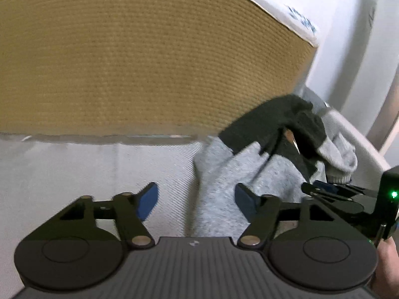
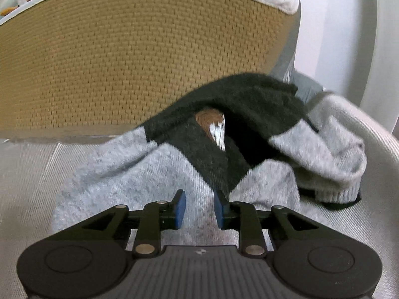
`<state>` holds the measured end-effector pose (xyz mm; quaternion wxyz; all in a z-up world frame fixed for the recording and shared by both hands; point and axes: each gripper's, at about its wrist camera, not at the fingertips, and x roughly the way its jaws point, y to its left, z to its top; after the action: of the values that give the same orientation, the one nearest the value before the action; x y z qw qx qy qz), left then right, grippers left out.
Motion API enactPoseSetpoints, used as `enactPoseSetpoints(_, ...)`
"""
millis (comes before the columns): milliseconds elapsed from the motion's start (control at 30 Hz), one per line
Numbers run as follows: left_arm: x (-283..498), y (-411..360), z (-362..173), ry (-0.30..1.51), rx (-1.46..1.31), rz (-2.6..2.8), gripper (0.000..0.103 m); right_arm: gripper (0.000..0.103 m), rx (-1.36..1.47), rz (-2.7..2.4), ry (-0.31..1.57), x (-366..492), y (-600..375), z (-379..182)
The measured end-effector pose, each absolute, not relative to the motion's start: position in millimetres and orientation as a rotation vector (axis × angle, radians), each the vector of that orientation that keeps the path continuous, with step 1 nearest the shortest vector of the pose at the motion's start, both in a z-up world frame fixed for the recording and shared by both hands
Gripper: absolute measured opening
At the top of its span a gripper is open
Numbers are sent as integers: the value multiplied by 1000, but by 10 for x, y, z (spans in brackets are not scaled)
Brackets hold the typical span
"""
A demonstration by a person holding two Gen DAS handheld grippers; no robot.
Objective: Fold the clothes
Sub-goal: 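Grasp the sweater with the left gripper while the right gripper holds it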
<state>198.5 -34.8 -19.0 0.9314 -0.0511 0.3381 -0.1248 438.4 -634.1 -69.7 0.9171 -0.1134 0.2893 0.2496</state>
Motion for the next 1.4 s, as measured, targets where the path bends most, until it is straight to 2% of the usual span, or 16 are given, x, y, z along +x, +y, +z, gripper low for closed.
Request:
enactPoseSetpoints(200,2240,-638,-401,731,-13,-307,38,31,-197,499,617,4464,-6398,-858)
enactPoseSetpoints(367,2552,-737,-670,846,-36,-367,37,34,-168,497,616,4470,-6469,-946)
enactPoseSetpoints(633,2888,-782,-924,894,-92,-378,38,34,-96,492,618,4488,-6569,-1004)
enactPoseSetpoints(900,3095,-962,-826,840,13,-399,60,44,-67,459,626,4522,-6612,-1032)
enactPoseSetpoints(1000,3201,-1021,-832,843,13,-433,64,53,-60,447,628,4529,-6622,-1040)
enactPoseSetpoints(1133,3260,-1116,-831,837,38,-461,64,60,-49,431,638,4567,-6636,-1061)
enactPoseSetpoints(1167,3267,-1126,-828,833,47,-468,60,61,-44,435,646,4580,-6634,-1073)
enactPoseSetpoints(1200,3283,-1124,-833,842,45,-478,47,61,-37,444,660,4597,-6628,-1089)
enactPoseSetpoints(1267,3314,-1110,-840,867,28,-500,29,61,-19,475,701,4636,-6603,-1134)
enactPoseSetpoints(1367,3295,-1092,-807,869,18,-512,20,60,-3,526,750,4678,-6559,-1200)
enactPoseSetpoints(1400,3274,-1092,-795,862,26,-511,18,52,-14,532,750,4673,-6537,-1209)
